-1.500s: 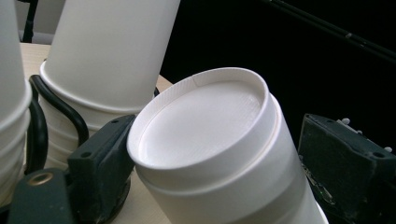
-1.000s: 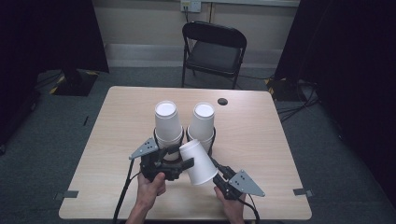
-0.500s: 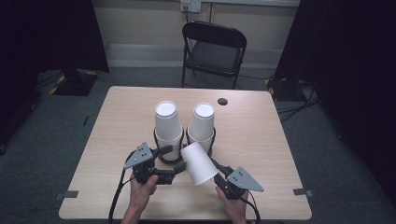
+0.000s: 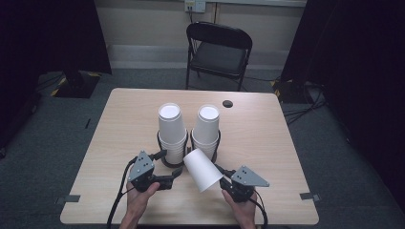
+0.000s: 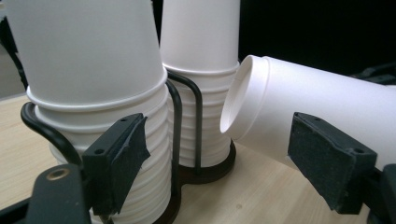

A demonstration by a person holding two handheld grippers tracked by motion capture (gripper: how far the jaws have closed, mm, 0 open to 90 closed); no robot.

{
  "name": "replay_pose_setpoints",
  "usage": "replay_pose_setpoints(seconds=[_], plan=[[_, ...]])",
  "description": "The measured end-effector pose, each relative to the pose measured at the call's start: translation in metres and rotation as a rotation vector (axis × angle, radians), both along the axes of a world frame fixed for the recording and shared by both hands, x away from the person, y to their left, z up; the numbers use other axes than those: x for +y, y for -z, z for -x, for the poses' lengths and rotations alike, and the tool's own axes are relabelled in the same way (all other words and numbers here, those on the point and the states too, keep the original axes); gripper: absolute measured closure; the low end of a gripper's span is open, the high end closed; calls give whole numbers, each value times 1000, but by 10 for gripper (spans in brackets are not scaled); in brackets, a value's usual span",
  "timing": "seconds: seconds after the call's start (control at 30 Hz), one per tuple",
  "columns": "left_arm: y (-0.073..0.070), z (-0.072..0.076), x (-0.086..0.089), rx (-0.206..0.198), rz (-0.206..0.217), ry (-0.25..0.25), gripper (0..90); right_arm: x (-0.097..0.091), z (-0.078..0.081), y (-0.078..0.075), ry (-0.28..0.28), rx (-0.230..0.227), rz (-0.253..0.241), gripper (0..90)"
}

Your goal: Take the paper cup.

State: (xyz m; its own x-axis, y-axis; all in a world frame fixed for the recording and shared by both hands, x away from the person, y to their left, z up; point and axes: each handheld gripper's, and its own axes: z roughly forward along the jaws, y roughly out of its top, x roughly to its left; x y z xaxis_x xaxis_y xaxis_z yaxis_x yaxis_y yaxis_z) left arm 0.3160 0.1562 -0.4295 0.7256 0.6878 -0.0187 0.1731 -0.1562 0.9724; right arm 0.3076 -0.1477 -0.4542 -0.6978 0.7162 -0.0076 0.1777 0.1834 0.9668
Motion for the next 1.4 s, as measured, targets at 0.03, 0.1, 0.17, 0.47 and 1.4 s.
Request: replay_pose_setpoints(seconds=[0.03,0.1,0.17,0.47,1.4], plan=[[0,1,0,0,-1,-1,192,0,0,-1,1,11,-1,856],[0,2,-1,4,-6,-3,175,-2,0,-2,-1,27,11,856],[0,4,-1,-5,-23,7,167,-2,0,-4,-4,45,27,856],[2,5,-5,-40,-72,65,154,-6,-5,-16,-28,97,87,866],[25,11,-31,-53,-263,216,154,4,-19,-28,-128,240,140,874]])
